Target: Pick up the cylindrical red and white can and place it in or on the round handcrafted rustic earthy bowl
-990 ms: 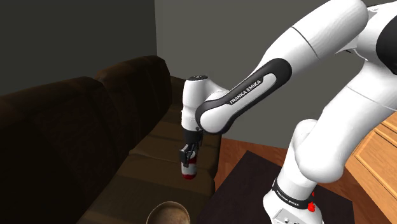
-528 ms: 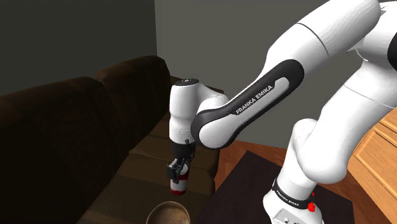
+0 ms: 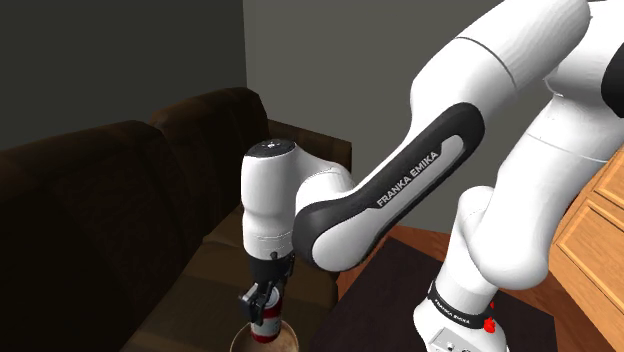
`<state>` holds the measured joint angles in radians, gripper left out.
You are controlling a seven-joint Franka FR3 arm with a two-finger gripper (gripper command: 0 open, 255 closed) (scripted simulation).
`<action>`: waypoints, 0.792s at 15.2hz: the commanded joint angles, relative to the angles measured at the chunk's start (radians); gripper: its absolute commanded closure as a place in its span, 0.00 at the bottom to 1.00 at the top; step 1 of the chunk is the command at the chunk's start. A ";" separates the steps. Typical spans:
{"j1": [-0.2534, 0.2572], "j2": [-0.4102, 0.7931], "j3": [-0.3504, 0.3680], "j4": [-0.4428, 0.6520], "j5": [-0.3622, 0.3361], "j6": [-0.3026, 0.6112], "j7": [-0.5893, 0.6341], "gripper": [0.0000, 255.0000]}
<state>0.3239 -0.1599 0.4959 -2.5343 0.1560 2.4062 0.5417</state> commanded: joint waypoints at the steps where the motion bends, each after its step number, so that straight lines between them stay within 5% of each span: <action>1: -0.002 0.027 0.007 -0.002 -0.014 0.028 0.014 1.00; 12: -0.017 0.181 0.016 -0.035 -0.120 0.201 0.089 1.00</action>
<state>0.3076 0.0038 0.5121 -2.5660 0.0509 2.5873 0.6190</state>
